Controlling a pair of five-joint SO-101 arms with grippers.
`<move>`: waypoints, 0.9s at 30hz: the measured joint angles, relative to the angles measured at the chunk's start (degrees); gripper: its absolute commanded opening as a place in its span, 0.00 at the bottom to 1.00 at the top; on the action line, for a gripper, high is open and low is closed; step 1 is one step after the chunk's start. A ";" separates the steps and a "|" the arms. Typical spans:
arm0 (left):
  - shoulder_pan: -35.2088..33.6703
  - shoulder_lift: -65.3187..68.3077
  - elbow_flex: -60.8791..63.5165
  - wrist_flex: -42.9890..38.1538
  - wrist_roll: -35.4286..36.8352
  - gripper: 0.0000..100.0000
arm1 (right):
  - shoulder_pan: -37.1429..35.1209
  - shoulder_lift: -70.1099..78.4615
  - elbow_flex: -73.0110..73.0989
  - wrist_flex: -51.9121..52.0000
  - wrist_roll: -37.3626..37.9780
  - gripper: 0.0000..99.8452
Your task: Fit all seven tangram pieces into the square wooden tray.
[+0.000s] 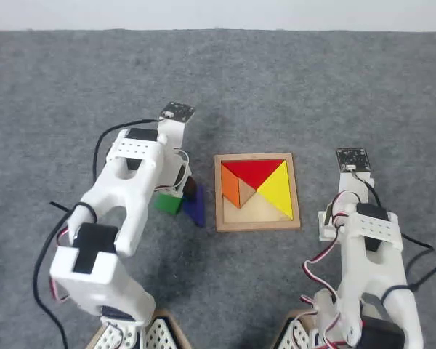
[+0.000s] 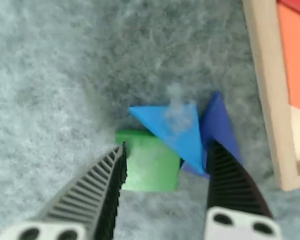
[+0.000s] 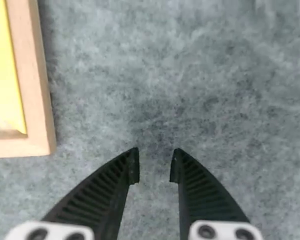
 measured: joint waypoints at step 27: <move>-8.70 -7.21 11.60 -5.89 -15.03 0.24 | 0.00 0.00 0.35 -0.35 0.00 0.13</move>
